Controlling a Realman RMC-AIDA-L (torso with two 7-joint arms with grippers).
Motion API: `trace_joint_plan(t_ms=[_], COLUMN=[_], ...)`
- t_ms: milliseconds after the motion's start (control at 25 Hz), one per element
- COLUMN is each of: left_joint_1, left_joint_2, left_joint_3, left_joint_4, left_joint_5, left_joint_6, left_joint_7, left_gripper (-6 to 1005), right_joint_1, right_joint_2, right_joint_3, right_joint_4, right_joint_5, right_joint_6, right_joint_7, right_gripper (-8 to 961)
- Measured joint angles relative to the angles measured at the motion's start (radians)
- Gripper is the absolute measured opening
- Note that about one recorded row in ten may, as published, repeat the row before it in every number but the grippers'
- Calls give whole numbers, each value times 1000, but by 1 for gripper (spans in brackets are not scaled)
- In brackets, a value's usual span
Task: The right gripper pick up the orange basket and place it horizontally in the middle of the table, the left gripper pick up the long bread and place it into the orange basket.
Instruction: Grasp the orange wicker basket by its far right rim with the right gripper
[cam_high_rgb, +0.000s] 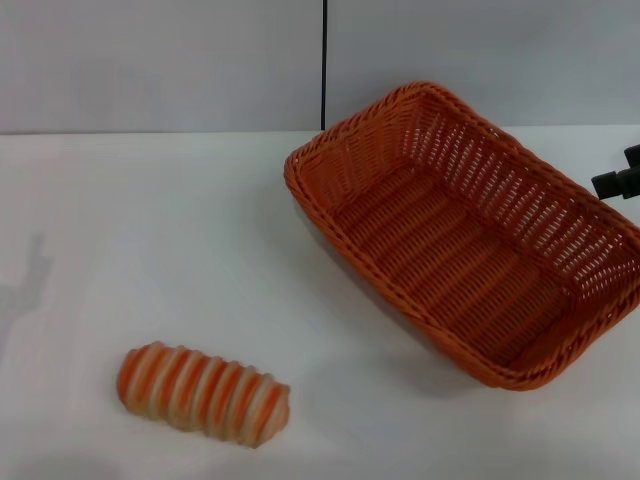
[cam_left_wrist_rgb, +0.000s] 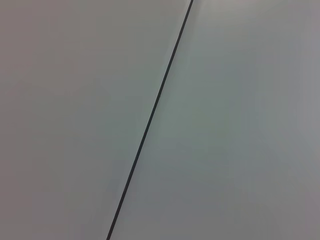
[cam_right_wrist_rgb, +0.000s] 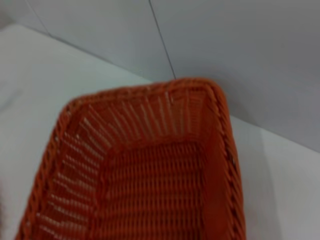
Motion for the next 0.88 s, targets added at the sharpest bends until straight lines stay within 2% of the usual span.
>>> trace_joint_plan(t_ms=[80,400,760,880], left_joint_1=[2,3,-3,-6], left_joint_2=[0,-1,-1,-1], left_joint_3=[0,0,0,0], left_joint_4=[0,0,-2,-2], left_joint_5=[0,0,0,0], left_joint_6=[0,1,2,1], left_joint_7=[-2,-3,-3,-3], left_gripper=[799,799,799,799], right_joint_1=[9,34,49,42], right_joint_2=[8,14,42,57], right_joint_3=[-1,-37,-53,-45], right_joint_4=[4,112,169,146], right_joint_5=[-22,-64,-147,-144], right_joint_6=[-13,-62,-144,-144], right_joint_7=[-1,-31,-60,-93], right_gripper=[825,824,824,771])
